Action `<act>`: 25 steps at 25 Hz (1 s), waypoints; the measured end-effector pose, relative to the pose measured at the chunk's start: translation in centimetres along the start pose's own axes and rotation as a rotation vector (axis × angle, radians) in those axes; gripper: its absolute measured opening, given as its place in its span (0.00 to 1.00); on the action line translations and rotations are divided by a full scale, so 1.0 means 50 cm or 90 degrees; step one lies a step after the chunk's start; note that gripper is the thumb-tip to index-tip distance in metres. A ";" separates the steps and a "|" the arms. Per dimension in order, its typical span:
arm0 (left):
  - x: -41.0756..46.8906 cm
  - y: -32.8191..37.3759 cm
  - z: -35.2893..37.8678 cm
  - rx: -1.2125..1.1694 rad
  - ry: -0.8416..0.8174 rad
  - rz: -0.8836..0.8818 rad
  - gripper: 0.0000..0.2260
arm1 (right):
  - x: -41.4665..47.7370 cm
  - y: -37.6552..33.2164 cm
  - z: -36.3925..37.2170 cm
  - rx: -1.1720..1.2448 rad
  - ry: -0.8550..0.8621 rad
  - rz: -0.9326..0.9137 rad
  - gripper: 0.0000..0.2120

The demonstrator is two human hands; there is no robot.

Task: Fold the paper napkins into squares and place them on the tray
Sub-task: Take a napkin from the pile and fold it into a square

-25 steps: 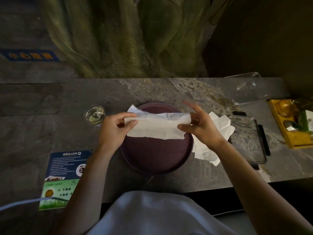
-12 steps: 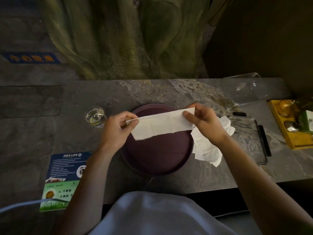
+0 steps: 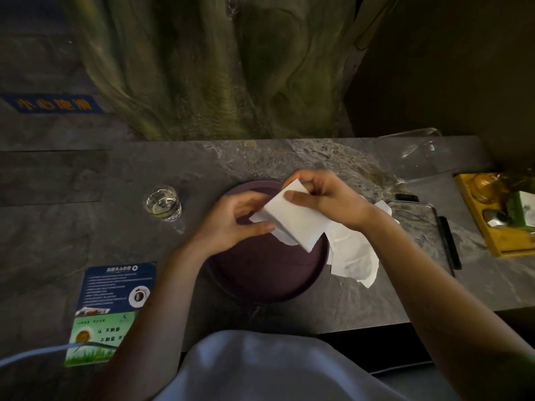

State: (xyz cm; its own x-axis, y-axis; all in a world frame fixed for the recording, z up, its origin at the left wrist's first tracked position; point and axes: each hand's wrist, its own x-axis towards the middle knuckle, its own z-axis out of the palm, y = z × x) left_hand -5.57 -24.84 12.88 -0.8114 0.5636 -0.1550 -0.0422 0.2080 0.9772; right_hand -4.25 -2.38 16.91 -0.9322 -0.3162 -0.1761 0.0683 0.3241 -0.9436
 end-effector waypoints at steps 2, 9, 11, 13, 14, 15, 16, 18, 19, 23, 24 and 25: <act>0.004 -0.003 0.008 0.016 -0.002 0.019 0.09 | 0.006 -0.003 0.003 -0.007 -0.017 0.003 0.07; -0.020 -0.003 0.028 -0.076 0.119 0.000 0.03 | -0.017 0.027 0.008 0.287 -0.022 0.140 0.15; -0.025 0.000 0.034 -0.104 0.158 0.005 0.03 | -0.031 0.051 0.012 0.399 -0.039 0.175 0.22; -0.028 0.000 0.037 -0.112 0.182 0.012 0.08 | -0.042 0.075 0.022 0.472 -0.025 0.166 0.22; -0.029 -0.002 0.037 -0.105 0.185 0.019 0.14 | -0.046 0.084 0.027 0.498 -0.018 0.158 0.22; -0.028 -0.004 0.036 -0.093 0.181 0.029 0.20 | -0.047 0.089 0.031 0.519 -0.018 0.154 0.23; -0.027 -0.005 0.036 -0.079 0.172 0.041 0.23 | -0.050 0.092 0.035 0.536 -0.020 0.153 0.23; -0.024 -0.005 0.036 -0.048 0.155 0.070 0.23 | -0.050 0.092 0.039 0.550 -0.021 0.157 0.22; -0.023 -0.003 0.038 -0.030 0.147 0.079 0.21 | -0.050 0.090 0.038 0.548 -0.019 0.161 0.22; -0.022 0.008 0.044 0.008 0.147 0.081 0.12 | -0.052 0.084 0.035 0.536 -0.012 0.173 0.22; -0.023 0.008 0.043 0.012 0.152 0.085 0.11 | -0.053 0.085 0.035 0.534 -0.011 0.177 0.22; -0.023 0.007 0.044 0.018 0.157 0.091 0.10 | -0.054 0.087 0.035 0.531 -0.010 0.181 0.22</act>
State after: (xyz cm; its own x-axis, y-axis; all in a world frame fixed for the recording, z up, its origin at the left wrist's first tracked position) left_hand -3.36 -23.69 13.09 -0.9253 0.3783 0.0268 0.0959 0.1650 0.9816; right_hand -0.80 -1.69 12.78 -0.8356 -0.3365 -0.4342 0.5405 -0.3627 -0.7592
